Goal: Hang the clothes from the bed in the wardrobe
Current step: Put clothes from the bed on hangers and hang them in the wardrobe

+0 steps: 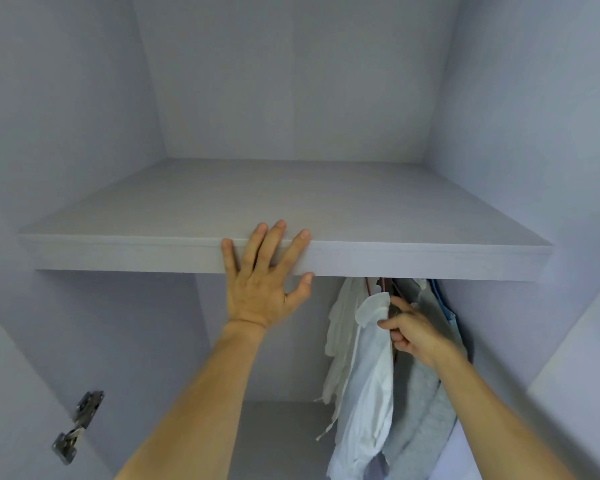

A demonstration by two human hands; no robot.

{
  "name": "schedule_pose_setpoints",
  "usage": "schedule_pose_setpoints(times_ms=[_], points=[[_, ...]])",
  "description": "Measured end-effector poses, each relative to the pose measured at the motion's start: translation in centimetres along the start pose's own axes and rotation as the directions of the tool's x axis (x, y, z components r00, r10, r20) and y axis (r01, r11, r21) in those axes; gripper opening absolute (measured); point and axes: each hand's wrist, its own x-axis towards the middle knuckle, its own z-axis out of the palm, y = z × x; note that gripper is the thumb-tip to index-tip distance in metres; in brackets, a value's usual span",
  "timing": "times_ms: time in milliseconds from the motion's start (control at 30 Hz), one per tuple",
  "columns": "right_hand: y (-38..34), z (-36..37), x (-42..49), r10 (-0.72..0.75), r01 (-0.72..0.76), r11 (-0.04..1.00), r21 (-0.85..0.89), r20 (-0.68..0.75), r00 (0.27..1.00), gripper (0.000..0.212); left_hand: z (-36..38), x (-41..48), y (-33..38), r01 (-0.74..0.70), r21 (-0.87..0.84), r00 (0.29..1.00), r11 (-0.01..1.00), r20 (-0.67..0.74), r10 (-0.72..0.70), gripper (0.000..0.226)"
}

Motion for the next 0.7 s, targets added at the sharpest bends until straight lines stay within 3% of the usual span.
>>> schedule_pose_setpoints(times_ms=[200, 333, 533, 700], points=[[-1.1, 0.7, -0.7, -0.044, 0.029, 0.983, 0.181, 0.080, 0.996, 0.020, -0.3, 0.1, 0.1, 0.016, 0.007, 0.999, 1.000, 0.039, -0.016, 0.066], [-2.0, 1.8, -0.7, -0.151, 0.143, 0.980, 0.139, 0.047, 0.987, 0.018, -0.5, 0.2, -0.1, 0.027, 0.001, 0.998, 1.000, 0.060, -0.027, 0.065], [-2.3, 4.1, -3.9, -0.300, 0.297, 0.954, 0.043, 0.107, 0.948, 0.013, -0.9, 0.4, 0.0, 0.045, -0.026, 0.996, 0.999, 0.085, -0.042, 0.063], [1.4, 7.3, -8.1, -0.305, 0.329, 0.937, -0.120, 0.180, 0.935, 0.012, -1.9, 0.8, 0.1, 0.055, -0.054, 0.983, 0.997, 0.178, -0.045, 0.063]])
